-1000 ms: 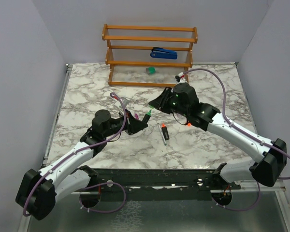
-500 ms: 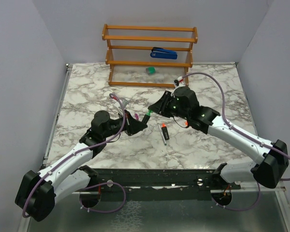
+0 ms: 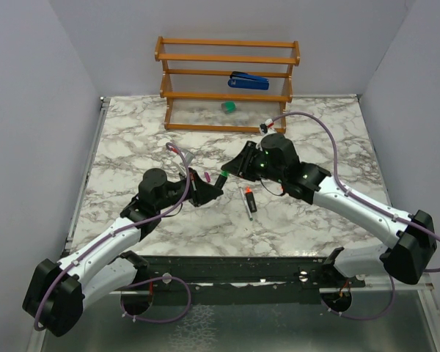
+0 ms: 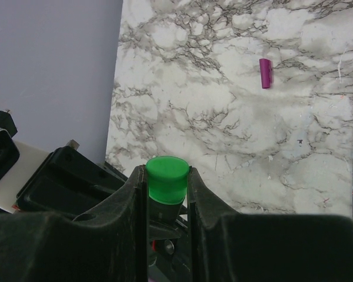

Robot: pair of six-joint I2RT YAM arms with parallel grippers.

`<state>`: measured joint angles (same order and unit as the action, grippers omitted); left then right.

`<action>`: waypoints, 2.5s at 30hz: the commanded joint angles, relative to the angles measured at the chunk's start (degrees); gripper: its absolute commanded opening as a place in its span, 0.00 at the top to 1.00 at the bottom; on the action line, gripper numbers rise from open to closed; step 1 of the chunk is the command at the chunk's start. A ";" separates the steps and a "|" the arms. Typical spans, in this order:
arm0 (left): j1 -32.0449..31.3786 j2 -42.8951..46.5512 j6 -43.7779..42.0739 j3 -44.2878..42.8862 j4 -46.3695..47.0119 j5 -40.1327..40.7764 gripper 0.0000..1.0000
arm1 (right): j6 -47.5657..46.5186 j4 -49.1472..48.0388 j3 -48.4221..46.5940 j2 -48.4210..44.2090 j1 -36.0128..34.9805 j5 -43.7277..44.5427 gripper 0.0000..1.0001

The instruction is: Insert the pens into the pen caps

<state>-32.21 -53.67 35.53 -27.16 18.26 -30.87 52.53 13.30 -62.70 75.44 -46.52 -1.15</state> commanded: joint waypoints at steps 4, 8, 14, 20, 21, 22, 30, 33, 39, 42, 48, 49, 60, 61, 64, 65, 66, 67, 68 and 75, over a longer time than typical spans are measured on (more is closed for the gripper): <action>0.13 -1.90 -1.51 -2.67 1.34 2.28 1.00 | 3.89 -3.27 1.78 -1.13 -3.02 -2.37 1.00; 0.26 -2.82 -3.44 -5.40 0.46 3.75 1.00 | 3.24 -3.35 2.48 -0.85 -4.93 -3.07 1.00; 0.83 -5.43 -5.93 -10.31 0.09 6.35 1.00 | 0.89 -2.80 3.66 -1.06 -7.65 -4.79 1.00; 0.87 -7.38 -7.45 -13.72 1.58 8.65 1.00 | -2.20 -7.52 4.87 -0.83 -8.73 -12.94 1.00; 0.85 -7.59 -7.80 -14.24 1.60 8.90 1.00 | -2.55 -8.48 5.03 -0.72 -8.87 -14.53 1.00; 0.87 -7.75 -8.03 -14.77 1.60 9.23 1.00 | -2.79 -9.02 5.09 -0.67 -9.01 -15.49 1.00; 0.92 -7.97 -10.15 -18.01 1.32 13.04 1.00 | -5.08 -3.86 3.55 -0.86 -9.68 -14.37 1.00; 0.92 -8.44 -10.80 -19.43 0.76 13.50 1.00 | -6.57 -0.21 2.98 -1.31 -9.89 -13.11 1.00; 1.05 -8.53 -11.82 -21.18 -0.20 14.62 1.00 | -9.16 4.64 2.83 -1.87 -10.08 -11.84 1.00; 1.14 -8.72 -12.58 -21.97 -0.94 15.45 1.00 | -9.67 5.20 3.05 -1.40 -10.21 -13.23 1.00; 1.27 -8.91 -14.59 -22.99 -2.51 17.59 1.00 | -11.70 7.08 2.03 0.08 -10.93 -14.98 1.00; 1.27 -8.90 -15.01 -23.13 -2.86 18.03 1.00 | -12.07 7.69 1.79 0.28 -10.95 -15.02 1.00; 2.33 -8.72 -17.32 -24.59 -4.03 20.58 1.00 | -12.72 9.28 2.07 0.06 -11.19 -15.29 1.00; 2.59 -8.63 -17.41 -24.74 -4.12 20.63 1.00 | -12.72 9.29 2.21 -0.14 -11.22 -15.35 1.00; 3.29 -8.36 -17.51 -24.95 -4.35 20.38 1.00 | -12.63 9.45 2.55 -0.50 -11.35 -15.55 1.00; 3.55 -8.21 -17.47 -24.96 -4.37 20.31 1.00 | -12.61 9.46 2.69 -0.55 -11.44 -15.55 1.00; 3.70 -8.06 -17.43 -24.97 -4.37 20.19 1.00 | -12.55 9.46 2.86 -0.64 -11.48 -15.55 1.00; 3.87 -7.99 -17.42 -24.92 -4.39 20.16 1.00 | -12.54 9.46 3.04 -0.71 -11.56 -15.55 1.00; 3.94 -7.85 -17.36 -24.84 -4.38 20.15 1.00 | -12.48 9.42 3.16 -0.72 -11.65 -15.55 1.00; 4.67 -7.24 -17.16 -24.61 -3.83 20.06 1.00 | -12.07 8.64 4.01 -0.35 -12.16 -16.11 1.00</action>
<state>-32.29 -61.98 17.30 -45.52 -2.96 -26.59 38.50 4.99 -62.74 74.30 -50.22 5.06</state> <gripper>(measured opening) 0.091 0.272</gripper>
